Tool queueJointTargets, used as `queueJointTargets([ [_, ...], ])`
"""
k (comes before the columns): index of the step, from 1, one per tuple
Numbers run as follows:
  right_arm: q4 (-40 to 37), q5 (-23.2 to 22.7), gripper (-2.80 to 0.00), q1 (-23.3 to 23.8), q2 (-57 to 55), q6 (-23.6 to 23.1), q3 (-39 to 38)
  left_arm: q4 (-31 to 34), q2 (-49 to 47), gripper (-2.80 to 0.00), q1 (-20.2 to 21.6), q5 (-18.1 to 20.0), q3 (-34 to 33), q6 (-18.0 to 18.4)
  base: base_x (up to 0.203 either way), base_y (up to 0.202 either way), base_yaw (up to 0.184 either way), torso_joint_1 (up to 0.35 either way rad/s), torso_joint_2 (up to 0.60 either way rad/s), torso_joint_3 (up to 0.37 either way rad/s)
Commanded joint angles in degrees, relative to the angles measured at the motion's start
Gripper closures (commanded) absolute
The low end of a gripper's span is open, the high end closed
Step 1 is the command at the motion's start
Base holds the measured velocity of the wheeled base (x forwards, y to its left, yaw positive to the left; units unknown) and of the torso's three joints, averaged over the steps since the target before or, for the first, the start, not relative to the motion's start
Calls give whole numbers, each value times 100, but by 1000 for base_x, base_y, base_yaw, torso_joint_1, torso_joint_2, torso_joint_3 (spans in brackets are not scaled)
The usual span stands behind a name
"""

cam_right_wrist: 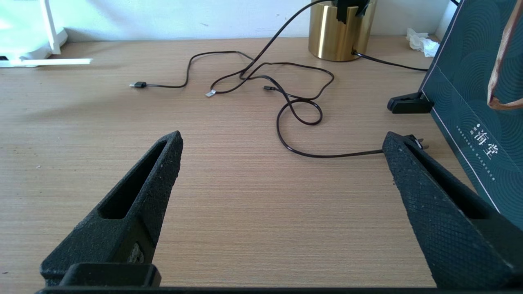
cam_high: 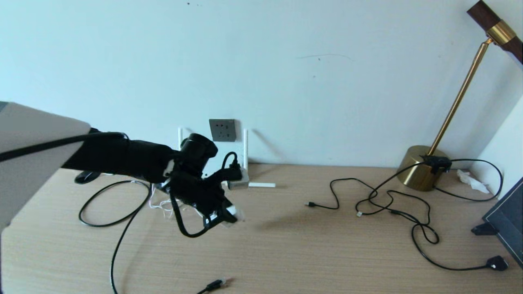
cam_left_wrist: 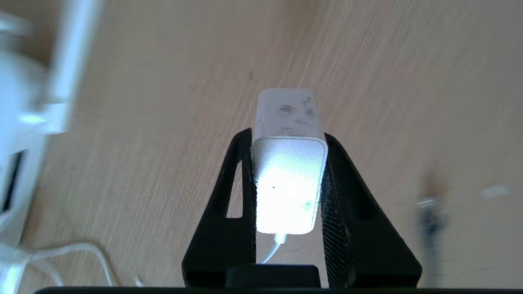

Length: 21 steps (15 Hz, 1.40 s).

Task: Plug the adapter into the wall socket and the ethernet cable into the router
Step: Pick up plug, then align plug and socket

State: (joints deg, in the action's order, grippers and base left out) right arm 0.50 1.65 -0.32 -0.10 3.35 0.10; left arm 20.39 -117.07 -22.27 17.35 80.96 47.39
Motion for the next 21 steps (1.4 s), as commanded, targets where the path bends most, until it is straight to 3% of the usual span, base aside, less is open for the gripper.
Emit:
queueJointTargets([
  [1,3,2,-280,-3,-8,-1,-1,-26,1043,0,2,376,-26,-1045,0,0,0,0,0,0],
  [3,3,2,-280,-3,-5,-1,-1,-69,1725,0,101,1032,-67,-2787,0,0,0,0,0,0],
  [4,3,2,-280,-1,1,-8,-3,-144,2043,0,223,1160,-158,-3588,0,0,0,0,0,0],
  [6,3,2,-280,0,1,-54,-10,-698,2554,0,640,1273,-850,-4416,0,0,0,0,0,0],
  [7,3,2,-280,6,1,-54,-10,-1227,2731,0,836,1297,-1252,-5073,0,0,0,0,0,0],
  [9,3,2,-280,6,1,-54,-10,-2694,2886,0,1030,1111,-1771,-6766,0,0,0,0,0,0],
  [10,3,2,-280,6,1,-54,-10,-3440,2883,0,1059,540,-2089,-7262,0,0,0,0,0,0],
  [11,3,2,-280,6,1,-54,-10,-4098,2816,0,1054,-44,-2447,-7339,0,0,0,0,0,0],
  [13,3,2,-280,6,1,-54,-10,-5554,2538,0,1047,-646,-3039,-7030,0,0,0,0,0,0],
  [16,3,2,-280,6,1,-54,-10,-7596,1735,0,1064,-1322,-3851,-5999,0,0,0,0,0,0],
  [18,3,2,-280,6,1,-54,-10,-8747,998,0,1069,-1580,-3988,-5553,0,0,0,0,0,0],
  [21,3,2,-280,6,1,-54,-10,-9739,-202,0,1061,-1756,-3609,-4990,0,0,0,0,0,0],
])
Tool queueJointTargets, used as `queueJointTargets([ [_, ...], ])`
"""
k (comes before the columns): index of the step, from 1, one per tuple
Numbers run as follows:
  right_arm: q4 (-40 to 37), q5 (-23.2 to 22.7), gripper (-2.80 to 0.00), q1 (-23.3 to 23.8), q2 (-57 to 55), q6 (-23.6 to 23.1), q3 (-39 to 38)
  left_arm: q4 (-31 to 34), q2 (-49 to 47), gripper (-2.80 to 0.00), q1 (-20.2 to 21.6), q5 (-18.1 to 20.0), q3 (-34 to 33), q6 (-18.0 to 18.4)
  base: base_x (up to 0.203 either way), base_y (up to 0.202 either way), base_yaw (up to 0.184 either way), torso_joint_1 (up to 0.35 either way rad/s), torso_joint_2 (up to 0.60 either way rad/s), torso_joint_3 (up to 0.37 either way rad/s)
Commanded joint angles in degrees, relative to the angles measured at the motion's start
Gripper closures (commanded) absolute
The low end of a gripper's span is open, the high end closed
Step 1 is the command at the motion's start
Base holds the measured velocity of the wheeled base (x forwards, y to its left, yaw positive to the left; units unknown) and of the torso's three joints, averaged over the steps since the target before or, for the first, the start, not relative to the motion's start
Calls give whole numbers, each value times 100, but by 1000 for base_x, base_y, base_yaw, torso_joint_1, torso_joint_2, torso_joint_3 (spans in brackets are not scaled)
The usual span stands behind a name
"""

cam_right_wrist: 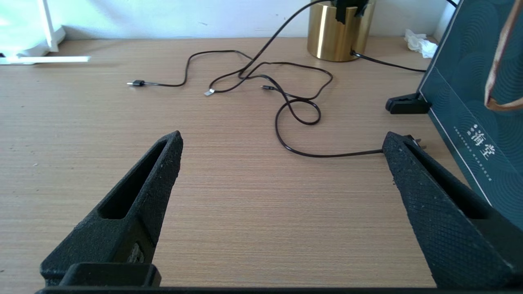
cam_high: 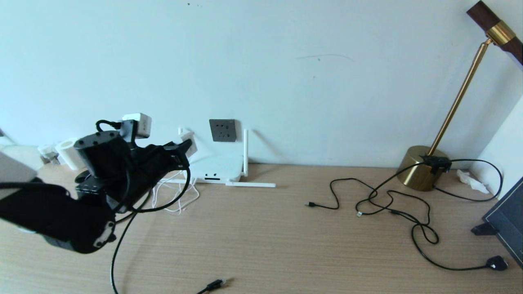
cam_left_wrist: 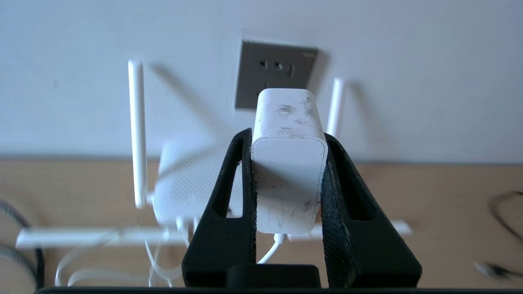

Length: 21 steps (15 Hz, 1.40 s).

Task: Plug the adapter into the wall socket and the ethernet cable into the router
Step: Align plug and socket

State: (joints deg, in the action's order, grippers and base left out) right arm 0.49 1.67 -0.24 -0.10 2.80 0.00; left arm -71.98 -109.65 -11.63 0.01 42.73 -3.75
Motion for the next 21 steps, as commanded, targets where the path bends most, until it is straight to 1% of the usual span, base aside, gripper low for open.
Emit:
queueJointTargets([
  [1,4,0,-280,-2,1,1,0,-710,-1233,0,-4,-46,595,231,0,0,0,0,0,0],
  [2,4,0,-280,-2,1,1,0,-855,-1528,0,-5,-66,970,335,0,0,0,0,0,0],
  [5,4,0,-280,-2,1,1,0,-1002,-2071,0,-72,-87,1714,577,0,0,0,0,0,0],
  [8,4,0,-280,-2,1,1,0,-1001,-2534,0,-158,-118,2394,685,0,0,0,0,0,0],
  [10,4,0,-280,-2,1,1,0,-990,-2823,0,-266,-391,2934,693,0,0,0,0,0,0],
  [11,4,0,-280,-2,1,1,0,-973,-2902,0,-411,-521,3081,692,0,0,0,0,0,0],
  [15,4,0,-280,-2,1,1,0,-949,-3080,0,-674,-730,3190,665,0,0,0,0,0,0],
  [18,4,0,-280,-2,1,1,0,-886,-3115,0,-651,-760,3299,656,0,0,0,0,0,0],
  [21,4,0,-280,-2,1,1,0,-772,-3106,0,-603,-897,3374,656,0,0,0,0,0,0],
])
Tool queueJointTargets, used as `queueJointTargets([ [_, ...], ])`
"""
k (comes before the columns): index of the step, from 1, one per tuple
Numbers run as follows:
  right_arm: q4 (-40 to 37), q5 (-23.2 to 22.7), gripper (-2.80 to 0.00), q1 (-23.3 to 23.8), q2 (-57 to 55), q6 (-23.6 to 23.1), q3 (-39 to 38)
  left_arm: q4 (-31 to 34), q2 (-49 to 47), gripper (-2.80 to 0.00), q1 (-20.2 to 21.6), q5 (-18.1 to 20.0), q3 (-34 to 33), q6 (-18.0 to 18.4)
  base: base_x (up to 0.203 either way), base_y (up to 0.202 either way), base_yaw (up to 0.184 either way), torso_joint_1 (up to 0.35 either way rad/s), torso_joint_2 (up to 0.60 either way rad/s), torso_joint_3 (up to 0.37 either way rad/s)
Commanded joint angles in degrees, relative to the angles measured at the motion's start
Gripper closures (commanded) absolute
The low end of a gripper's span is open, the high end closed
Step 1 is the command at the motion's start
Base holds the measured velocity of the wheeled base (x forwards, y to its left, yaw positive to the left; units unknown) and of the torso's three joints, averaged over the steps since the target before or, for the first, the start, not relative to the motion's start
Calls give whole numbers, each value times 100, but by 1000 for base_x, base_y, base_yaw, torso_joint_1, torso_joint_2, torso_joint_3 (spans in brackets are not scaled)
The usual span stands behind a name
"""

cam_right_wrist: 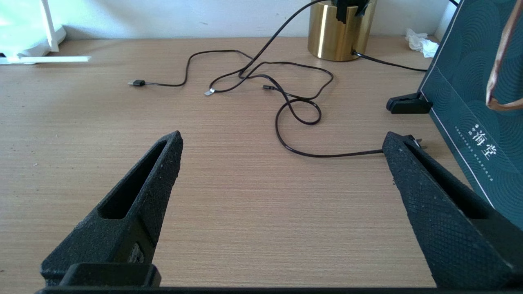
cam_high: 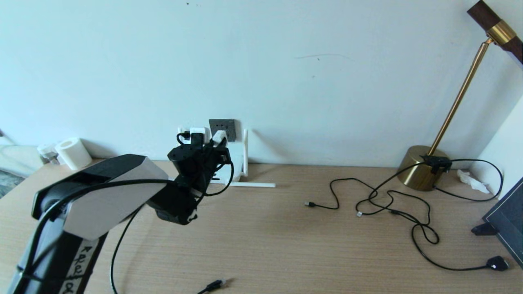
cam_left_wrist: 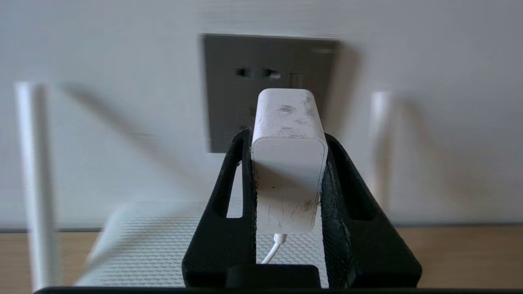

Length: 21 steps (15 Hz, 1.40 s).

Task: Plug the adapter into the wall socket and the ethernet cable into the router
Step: Align plug and socket, then plug plug into socket

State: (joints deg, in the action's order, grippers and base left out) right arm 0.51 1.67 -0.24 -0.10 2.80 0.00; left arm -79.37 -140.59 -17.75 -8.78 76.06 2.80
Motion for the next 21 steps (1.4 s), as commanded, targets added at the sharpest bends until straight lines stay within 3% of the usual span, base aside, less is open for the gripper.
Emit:
queueJointTargets([
  [1,2,0,-280,-2,1,1,0,-26,-12,0,35,-18,40,1,0,0,0,0,0,0],
  [11,2,0,-280,-2,1,1,0,54,72,0,180,-17,46,-4,0,0,0,0,0,0],
  [21,2,0,-280,-2,1,1,0,62,-240,0,457,193,532,18,0,0,0,0,0,0],
])
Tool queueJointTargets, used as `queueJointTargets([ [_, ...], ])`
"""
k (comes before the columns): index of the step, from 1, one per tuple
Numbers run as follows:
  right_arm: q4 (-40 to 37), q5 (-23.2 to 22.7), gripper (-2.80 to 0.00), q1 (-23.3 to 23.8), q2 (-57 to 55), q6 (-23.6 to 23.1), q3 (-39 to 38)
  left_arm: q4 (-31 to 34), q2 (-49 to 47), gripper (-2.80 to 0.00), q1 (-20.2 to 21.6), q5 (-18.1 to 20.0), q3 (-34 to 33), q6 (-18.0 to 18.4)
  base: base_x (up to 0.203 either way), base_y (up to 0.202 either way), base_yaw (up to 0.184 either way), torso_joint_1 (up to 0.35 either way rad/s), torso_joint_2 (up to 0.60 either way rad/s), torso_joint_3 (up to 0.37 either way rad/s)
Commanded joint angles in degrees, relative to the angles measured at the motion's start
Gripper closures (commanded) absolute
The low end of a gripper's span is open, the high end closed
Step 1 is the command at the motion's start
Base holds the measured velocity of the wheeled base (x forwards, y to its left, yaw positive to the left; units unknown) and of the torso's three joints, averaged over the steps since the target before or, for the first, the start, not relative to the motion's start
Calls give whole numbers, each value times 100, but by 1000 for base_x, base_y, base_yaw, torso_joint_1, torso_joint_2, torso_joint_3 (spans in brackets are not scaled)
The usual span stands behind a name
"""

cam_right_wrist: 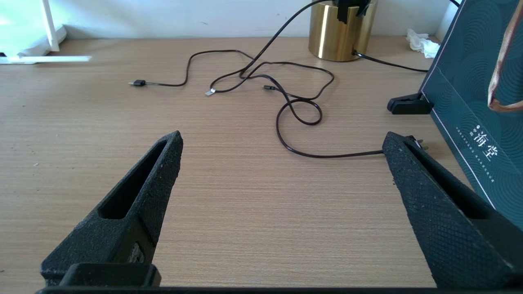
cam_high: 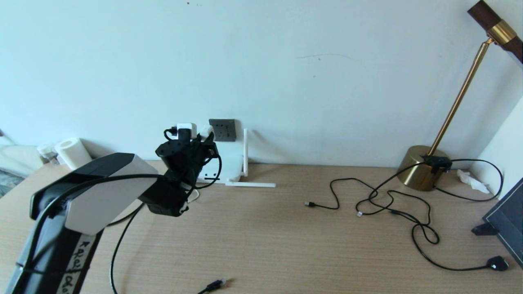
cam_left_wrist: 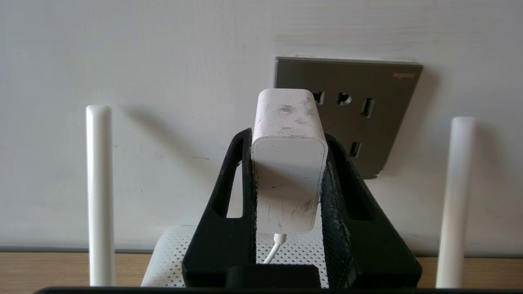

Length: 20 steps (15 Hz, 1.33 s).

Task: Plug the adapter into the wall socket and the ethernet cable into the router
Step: Plug plug into socket

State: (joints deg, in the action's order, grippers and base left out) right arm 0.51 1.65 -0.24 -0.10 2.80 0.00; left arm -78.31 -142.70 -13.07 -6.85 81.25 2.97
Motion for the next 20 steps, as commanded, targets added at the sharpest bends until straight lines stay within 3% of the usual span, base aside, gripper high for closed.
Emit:
queueJointTargets([
  [1,2,2,-280,-2,1,1,0,-44,-29,0,-17,0,5,1,0,0,0,0,0,0],
  [9,2,2,-280,-2,1,1,0,53,-73,0,-81,27,58,16,0,0,0,0,0,0],
  [20,2,2,-280,-2,1,1,0,312,-364,0,-232,17,672,94,0,0,0,0,0,0],
])
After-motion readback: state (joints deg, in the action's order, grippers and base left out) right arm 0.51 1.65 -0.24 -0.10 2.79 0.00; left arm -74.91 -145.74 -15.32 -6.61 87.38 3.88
